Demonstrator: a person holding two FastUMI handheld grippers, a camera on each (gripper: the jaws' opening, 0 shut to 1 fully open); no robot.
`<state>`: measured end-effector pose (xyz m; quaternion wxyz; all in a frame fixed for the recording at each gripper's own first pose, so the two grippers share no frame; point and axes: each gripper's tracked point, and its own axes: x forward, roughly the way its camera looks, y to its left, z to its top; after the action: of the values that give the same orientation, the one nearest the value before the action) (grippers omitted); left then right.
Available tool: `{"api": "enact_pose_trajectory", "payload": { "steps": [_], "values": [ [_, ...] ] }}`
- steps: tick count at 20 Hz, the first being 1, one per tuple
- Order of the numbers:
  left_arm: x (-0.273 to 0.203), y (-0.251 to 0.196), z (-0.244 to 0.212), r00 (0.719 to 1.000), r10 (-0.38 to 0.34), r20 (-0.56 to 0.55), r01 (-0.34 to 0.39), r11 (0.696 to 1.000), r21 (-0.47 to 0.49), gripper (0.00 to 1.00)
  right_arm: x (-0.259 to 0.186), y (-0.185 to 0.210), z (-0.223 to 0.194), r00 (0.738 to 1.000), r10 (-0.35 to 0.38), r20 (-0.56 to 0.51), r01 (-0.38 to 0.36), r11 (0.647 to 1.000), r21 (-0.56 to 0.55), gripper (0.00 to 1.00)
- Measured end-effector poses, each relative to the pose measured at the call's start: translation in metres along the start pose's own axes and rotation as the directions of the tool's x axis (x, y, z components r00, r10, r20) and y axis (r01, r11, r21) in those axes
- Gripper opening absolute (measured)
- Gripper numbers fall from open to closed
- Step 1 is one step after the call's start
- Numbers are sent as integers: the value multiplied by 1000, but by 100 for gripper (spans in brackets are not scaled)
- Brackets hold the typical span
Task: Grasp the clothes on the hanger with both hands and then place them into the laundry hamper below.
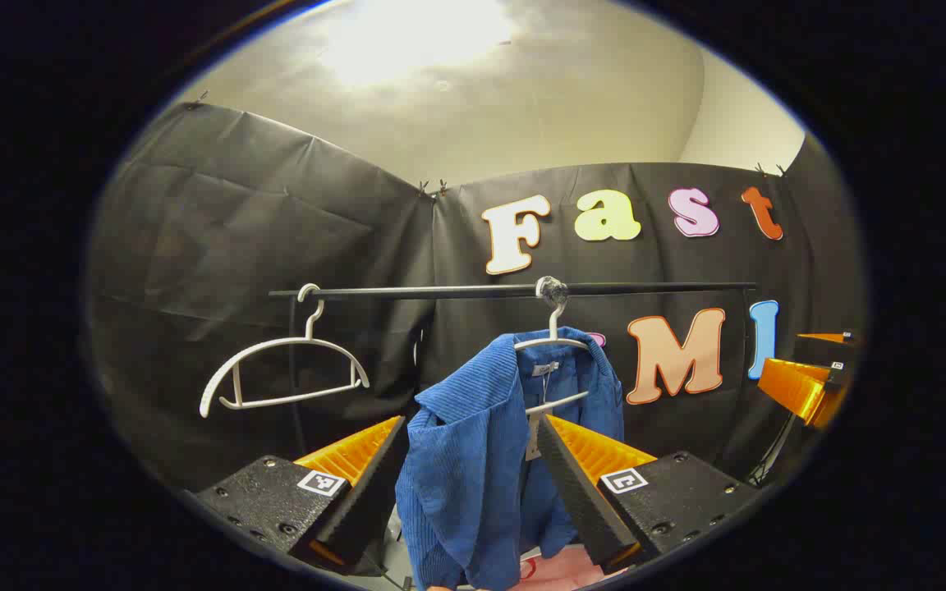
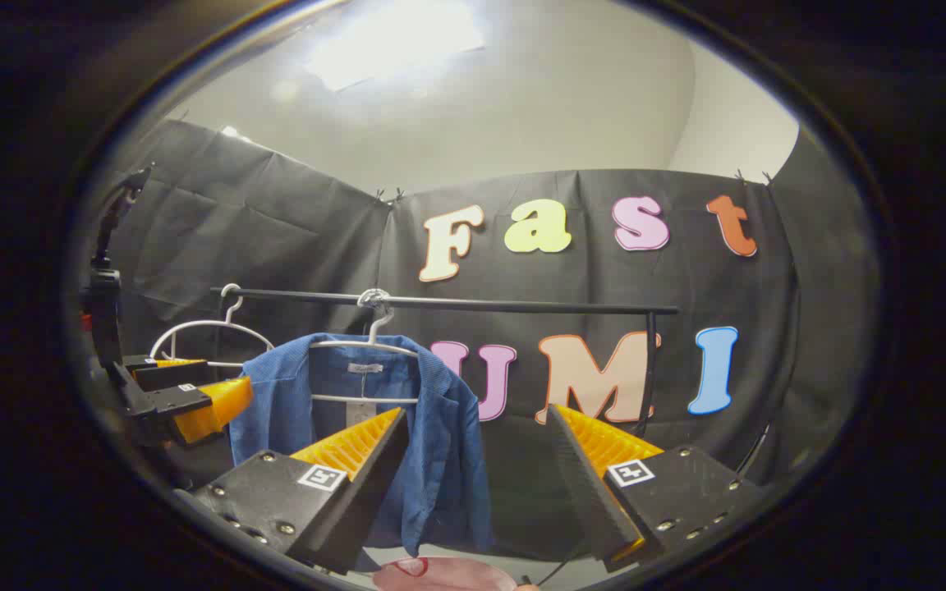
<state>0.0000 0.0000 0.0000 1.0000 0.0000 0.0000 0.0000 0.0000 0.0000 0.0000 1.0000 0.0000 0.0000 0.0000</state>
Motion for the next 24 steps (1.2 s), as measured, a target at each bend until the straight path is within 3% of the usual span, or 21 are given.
{"api": "enact_pose_trajectory", "payload": {
  "steps": [10, 24],
  "values": [
    [5, 15, -8, 999, 27, -31, -27, 1000, 7, 97, 9, 18, -4, 999, 34, -6, -34, 999, 17, 99],
    [24, 17, -33, 995, 63, -80, -62, 998, 22, 96, 21, 16, -14, 999, 19, -25, -18, 999, 28, 99]
  ]
}}
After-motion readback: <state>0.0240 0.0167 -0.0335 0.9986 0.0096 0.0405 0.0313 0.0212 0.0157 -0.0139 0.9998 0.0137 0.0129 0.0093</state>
